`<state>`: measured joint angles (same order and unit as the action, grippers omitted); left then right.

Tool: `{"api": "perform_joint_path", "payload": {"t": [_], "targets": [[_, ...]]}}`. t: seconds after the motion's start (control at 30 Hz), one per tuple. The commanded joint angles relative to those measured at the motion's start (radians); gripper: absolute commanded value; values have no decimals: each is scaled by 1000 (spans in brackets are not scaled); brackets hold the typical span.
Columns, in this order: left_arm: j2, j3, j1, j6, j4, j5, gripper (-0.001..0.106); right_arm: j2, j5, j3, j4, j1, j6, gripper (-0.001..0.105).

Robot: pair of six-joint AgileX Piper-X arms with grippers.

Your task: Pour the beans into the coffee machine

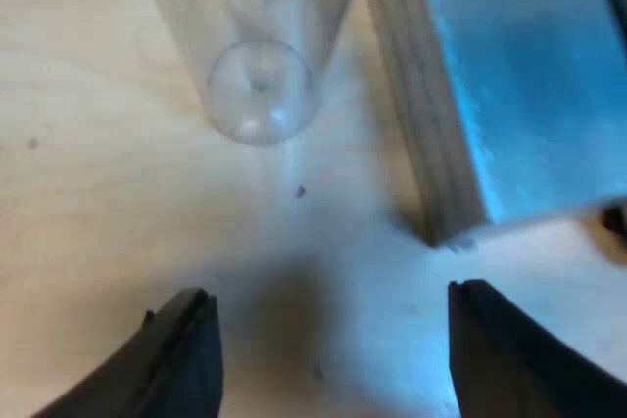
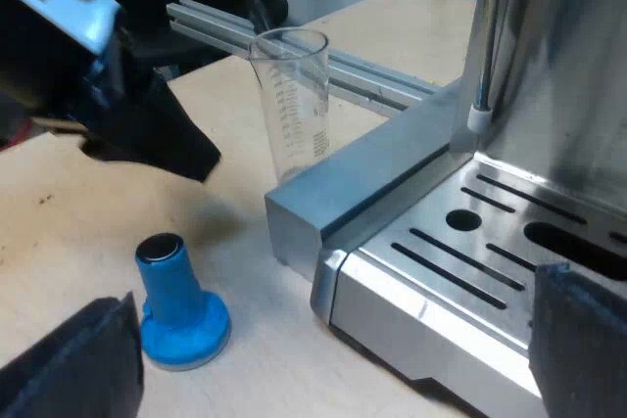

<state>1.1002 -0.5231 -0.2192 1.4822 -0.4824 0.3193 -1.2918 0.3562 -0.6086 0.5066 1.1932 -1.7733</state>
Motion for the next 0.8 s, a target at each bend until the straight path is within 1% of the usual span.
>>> {"api": "perform_joint_path", "payload": {"t": [0.03, 0.13, 0.17, 0.2, 0.23, 0.27, 0.4, 0.53, 0.57, 0.63, 0.67, 0.73, 0.77, 0.8], "targets": [[-105, -3, 4, 10, -92, 0, 53, 45, 7, -1, -61, -3, -2, 81], [-182, -3, 4, 22, -153, 0, 53, 74, 7, -5, -128, -3, -2, 81], [-188, -3, 4, 24, -153, 0, 53, 78, 7, -5, -135, -3, -2, 81], [-246, -3, 4, 51, -189, 0, 53, 112, 7, -5, -195, -3, -2, 81], [-277, -3, 13, 65, -201, 2, 53, 131, 6, -5, -221, -3, 2, 81], [-287, -3, 19, 66, -204, 2, 53, 141, 5, -5, -237, -3, 6, 81], [-388, -11, 85, 63, -204, 2, 53, 209, 3, -8, -352, -3, 76, 81], [-489, -46, 128, 73, -231, -5, 53, 280, 3, -22, -507, -3, 103, 81], [-496, -55, 132, 87, -238, -8, 53, 290, 3, -25, -527, -3, 103, 81], [-530, -91, 146, 144, -273, -9, 53, 328, 3, -44, -614, -3, 103, 81], [-538, -101, 148, 154, -277, -9, 53, 339, 3, -49, -637, -3, 105, 81], [-561, -140, 155, 199, -283, -4, 53, 385, 3, -74, -720, -3, 124, 81], [-564, -147, 155, 208, -281, -3, 53, 393, 3, -81, -732, -3, 124, 81], [-571, -169, 155, 233, -276, -2, 53, 417, 3, -94, -760, -3, 123, 81]]}}
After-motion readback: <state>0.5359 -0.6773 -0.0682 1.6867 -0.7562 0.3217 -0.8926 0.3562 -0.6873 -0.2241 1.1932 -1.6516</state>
